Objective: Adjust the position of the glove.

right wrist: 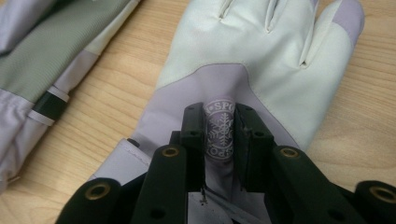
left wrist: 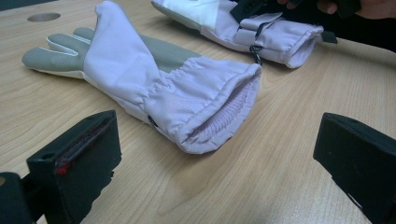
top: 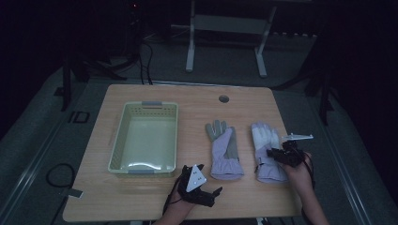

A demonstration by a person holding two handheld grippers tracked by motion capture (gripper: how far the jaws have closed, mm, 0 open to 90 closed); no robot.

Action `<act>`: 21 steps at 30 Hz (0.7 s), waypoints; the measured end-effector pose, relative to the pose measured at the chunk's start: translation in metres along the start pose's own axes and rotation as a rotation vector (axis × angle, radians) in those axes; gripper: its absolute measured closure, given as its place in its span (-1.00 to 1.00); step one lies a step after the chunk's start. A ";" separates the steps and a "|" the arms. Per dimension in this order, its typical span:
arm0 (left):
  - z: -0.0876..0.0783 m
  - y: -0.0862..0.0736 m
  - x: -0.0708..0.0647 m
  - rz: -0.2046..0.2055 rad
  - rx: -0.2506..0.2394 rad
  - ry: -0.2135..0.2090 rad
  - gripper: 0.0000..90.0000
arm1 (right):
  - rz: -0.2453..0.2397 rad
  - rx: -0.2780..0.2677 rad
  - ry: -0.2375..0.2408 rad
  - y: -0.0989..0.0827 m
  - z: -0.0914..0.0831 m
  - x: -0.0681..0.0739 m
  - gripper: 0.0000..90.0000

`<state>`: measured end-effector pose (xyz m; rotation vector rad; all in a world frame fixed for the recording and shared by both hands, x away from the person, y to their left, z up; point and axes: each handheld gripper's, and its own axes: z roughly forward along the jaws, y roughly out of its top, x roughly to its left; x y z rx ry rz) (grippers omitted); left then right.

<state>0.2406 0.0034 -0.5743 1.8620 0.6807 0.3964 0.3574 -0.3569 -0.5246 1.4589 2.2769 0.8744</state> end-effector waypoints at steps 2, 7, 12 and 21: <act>0.000 0.000 0.000 0.003 0.001 -0.001 -0.98 | -0.004 -0.001 -0.005 -0.001 0.001 0.000 0.62; 0.000 0.000 0.000 0.000 0.001 0.000 -0.98 | -0.056 -0.053 0.030 0.001 -0.006 -0.001 0.28; 0.000 0.000 0.000 0.006 0.001 -0.001 -0.98 | -0.139 -0.048 0.044 0.001 -0.006 -0.002 0.13; 0.000 0.000 0.000 0.006 0.002 -0.005 -0.98 | -0.119 -0.029 0.046 -0.005 0.001 -0.009 0.14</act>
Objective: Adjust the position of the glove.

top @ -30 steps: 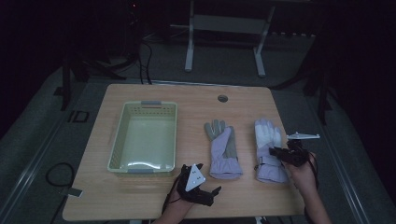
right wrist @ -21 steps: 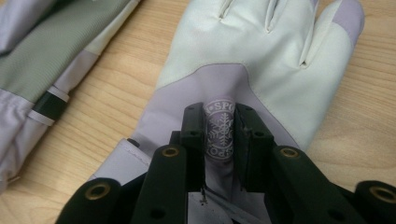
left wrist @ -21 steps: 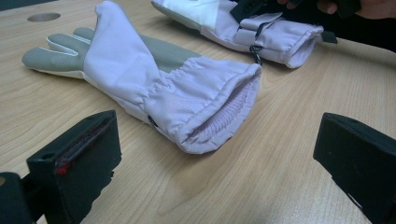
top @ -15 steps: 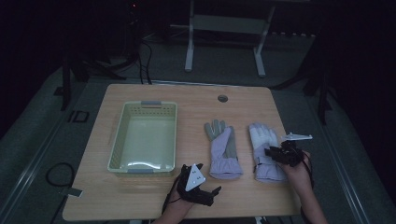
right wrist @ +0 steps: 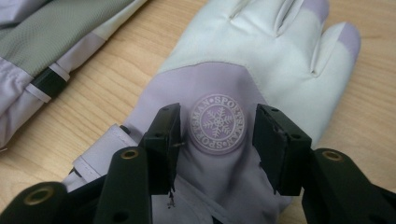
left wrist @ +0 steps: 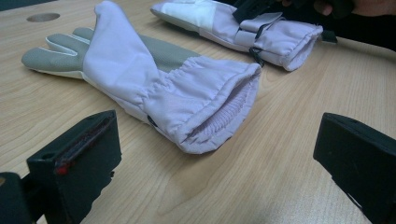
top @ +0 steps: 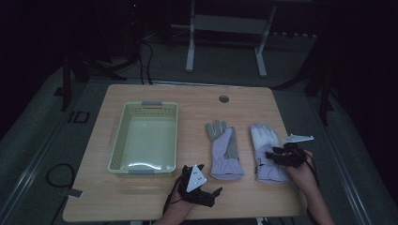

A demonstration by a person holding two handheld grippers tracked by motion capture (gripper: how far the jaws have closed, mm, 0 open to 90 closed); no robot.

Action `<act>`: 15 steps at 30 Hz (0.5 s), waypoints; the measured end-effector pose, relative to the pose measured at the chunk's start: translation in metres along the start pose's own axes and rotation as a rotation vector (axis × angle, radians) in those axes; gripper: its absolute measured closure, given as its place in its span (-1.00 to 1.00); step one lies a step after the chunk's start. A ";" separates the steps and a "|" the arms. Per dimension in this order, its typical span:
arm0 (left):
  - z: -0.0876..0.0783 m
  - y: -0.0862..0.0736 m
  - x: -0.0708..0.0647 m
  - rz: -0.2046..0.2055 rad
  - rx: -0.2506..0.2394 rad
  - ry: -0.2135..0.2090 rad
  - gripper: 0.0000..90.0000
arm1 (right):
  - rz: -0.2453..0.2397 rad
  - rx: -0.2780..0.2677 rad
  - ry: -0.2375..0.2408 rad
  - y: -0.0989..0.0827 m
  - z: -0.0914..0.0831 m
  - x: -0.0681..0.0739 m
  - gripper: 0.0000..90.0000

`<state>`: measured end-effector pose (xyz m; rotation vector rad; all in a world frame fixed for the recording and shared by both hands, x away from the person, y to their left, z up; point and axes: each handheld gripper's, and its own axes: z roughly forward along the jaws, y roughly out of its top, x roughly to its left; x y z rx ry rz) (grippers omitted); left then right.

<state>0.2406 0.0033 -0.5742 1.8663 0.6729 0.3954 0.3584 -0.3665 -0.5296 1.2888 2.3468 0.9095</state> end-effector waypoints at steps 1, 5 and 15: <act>0.000 0.000 0.000 -0.001 -0.002 -0.002 -0.98 | 0.004 0.007 0.001 -0.002 0.003 0.000 0.17; 0.000 0.000 0.000 0.000 -0.002 -0.002 -0.98 | 0.006 0.017 0.034 -0.005 0.007 -0.003 0.34; 0.000 0.000 0.000 -0.003 -0.001 0.000 -0.98 | 0.091 0.039 0.063 0.000 0.004 -0.004 0.70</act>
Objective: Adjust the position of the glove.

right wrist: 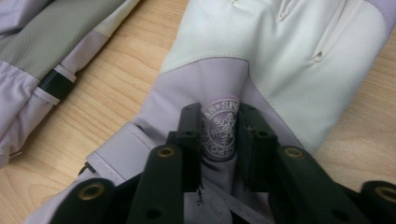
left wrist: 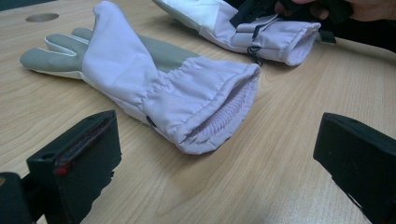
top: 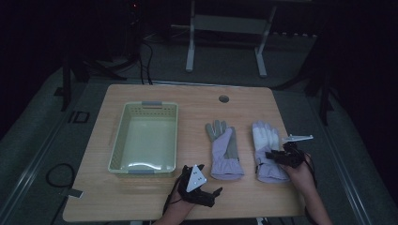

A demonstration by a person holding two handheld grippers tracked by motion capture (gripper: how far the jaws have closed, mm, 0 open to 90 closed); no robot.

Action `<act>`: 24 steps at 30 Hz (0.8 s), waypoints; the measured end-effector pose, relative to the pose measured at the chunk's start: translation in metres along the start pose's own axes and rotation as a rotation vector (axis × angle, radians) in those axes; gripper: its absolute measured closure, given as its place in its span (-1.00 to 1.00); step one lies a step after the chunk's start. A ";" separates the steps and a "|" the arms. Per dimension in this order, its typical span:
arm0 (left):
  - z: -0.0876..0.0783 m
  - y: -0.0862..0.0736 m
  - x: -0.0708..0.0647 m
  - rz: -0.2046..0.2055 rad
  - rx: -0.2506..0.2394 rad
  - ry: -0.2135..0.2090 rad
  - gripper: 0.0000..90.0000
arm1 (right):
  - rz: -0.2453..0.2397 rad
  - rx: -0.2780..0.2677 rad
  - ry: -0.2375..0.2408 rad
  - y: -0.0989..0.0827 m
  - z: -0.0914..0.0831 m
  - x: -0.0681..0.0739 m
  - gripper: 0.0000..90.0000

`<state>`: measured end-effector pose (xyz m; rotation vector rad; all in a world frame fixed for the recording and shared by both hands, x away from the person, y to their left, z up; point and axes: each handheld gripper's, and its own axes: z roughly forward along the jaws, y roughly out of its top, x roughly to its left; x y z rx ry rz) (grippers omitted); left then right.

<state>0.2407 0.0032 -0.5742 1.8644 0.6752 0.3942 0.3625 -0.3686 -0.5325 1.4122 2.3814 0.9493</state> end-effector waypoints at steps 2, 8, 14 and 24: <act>0.000 0.000 0.000 -0.001 0.000 0.000 -0.98 | 0.015 -0.001 0.002 0.002 -0.003 -0.001 0.74; 0.000 0.000 0.000 -0.003 0.000 0.002 -0.98 | 0.033 -0.033 0.001 0.008 -0.016 0.000 0.76; 0.000 0.000 0.000 -0.002 0.000 0.001 -0.98 | 0.014 -0.107 0.006 0.028 -0.045 0.008 0.77; 0.000 0.000 0.000 0.000 -0.001 0.003 -0.98 | -0.032 -0.194 0.055 0.070 -0.084 0.031 0.77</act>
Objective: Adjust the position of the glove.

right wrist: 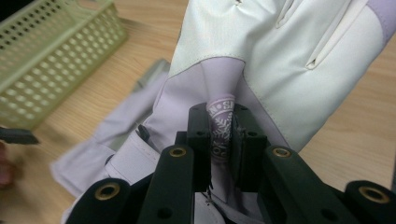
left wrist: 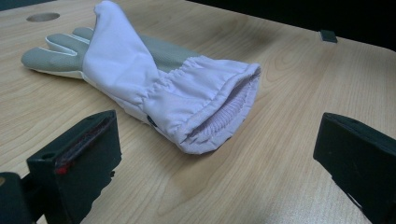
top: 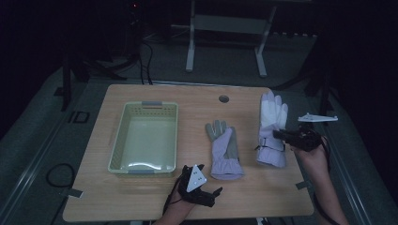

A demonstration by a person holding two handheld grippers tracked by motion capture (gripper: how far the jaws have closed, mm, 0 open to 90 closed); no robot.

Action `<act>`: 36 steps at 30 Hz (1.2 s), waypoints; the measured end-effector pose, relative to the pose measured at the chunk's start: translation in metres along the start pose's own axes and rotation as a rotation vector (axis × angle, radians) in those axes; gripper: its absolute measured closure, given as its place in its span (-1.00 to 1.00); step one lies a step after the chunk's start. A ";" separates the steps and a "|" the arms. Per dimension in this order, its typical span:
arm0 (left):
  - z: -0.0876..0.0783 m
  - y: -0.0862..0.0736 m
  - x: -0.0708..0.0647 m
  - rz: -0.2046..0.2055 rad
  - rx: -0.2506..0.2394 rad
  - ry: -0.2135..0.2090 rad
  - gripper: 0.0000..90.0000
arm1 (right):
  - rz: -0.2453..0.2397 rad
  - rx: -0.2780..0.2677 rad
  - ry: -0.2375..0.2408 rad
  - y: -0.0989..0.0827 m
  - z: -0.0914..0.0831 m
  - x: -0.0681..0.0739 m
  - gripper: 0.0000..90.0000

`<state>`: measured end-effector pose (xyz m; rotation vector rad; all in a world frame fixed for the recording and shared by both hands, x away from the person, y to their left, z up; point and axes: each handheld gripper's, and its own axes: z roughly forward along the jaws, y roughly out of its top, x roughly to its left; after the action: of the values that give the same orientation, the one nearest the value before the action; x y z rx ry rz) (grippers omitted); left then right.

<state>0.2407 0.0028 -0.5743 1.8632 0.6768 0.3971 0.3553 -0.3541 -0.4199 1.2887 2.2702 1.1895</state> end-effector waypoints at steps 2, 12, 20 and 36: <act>0.000 0.000 0.000 0.000 0.001 0.001 -0.98 | -0.023 -0.007 0.014 0.011 -0.005 0.012 0.78; 0.000 0.000 0.000 0.002 -0.001 0.004 -0.98 | -0.084 -0.022 0.044 0.042 -0.004 0.059 0.77; 0.000 0.000 0.000 0.002 -0.001 0.004 -0.98 | -0.094 0.036 0.060 0.050 0.026 0.090 0.77; 0.000 0.000 -0.001 0.004 -0.001 0.003 -0.98 | -0.057 0.211 0.026 0.013 0.096 0.106 0.76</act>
<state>0.2399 0.0022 -0.5743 1.8637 0.6750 0.4023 0.3582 -0.2144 -0.4544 1.2762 2.4889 0.9739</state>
